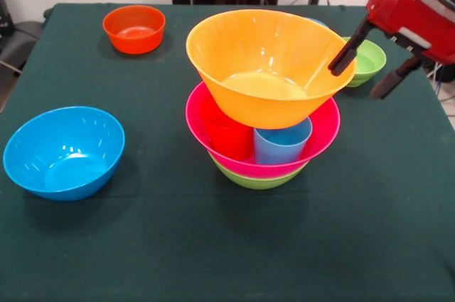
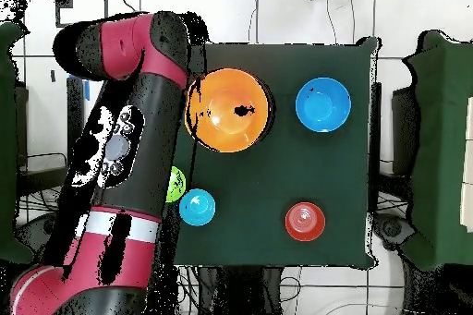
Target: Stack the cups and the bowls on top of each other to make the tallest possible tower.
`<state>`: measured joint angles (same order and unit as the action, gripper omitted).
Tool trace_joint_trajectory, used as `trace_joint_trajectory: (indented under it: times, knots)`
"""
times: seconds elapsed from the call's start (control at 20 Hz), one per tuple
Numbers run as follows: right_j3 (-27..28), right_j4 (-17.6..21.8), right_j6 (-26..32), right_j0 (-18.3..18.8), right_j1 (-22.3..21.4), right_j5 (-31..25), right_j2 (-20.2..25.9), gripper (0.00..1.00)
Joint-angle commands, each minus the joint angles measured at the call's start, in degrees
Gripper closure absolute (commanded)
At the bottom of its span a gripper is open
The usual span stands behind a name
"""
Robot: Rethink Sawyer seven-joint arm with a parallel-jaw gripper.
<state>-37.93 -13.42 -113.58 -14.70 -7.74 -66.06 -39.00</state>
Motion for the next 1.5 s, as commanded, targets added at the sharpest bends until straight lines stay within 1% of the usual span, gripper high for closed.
trace_joint_trajectory:
  times: [0.05, 0.3, 0.35, 0.5, 0.6, 0.65, 0.9, 1.05, 1.15, 1.25, 1.5]
  knots:
    - [-5.15, 2.11, -3.65, -1.03, -1.32, -3.29, 4.77, 0.00]
    - [-3.73, 0.79, -5.99, -1.39, -0.80, -5.89, 4.96, 0.00]
    - [-2.02, 0.29, -6.53, -1.00, -0.18, -7.16, 4.78, 0.00]
    - [-0.71, -0.62, -7.64, -0.95, -0.06, -8.89, 4.85, 0.00]
    - [-2.12, -1.23, -8.82, -1.06, -0.47, -7.60, 5.56, 0.00]
    - [-3.17, -1.52, -9.57, -1.11, -0.63, -6.09, 6.00, 0.00]
    - [-11.10, -3.55, -10.53, -1.47, -2.43, 2.27, 9.74, 0.00]
    - [-16.53, -5.19, -11.48, -2.33, -4.21, 5.91, 11.50, 0.00]
    - [-19.28, -5.78, -11.75, -3.04, -5.21, 7.40, 11.90, 0.00]
    - [-20.86, -6.56, -12.05, -3.44, -5.68, 7.45, 12.00, 0.00]
    - [-23.12, -7.78, -11.23, -3.73, -6.58, 7.54, 12.57, 0.00]
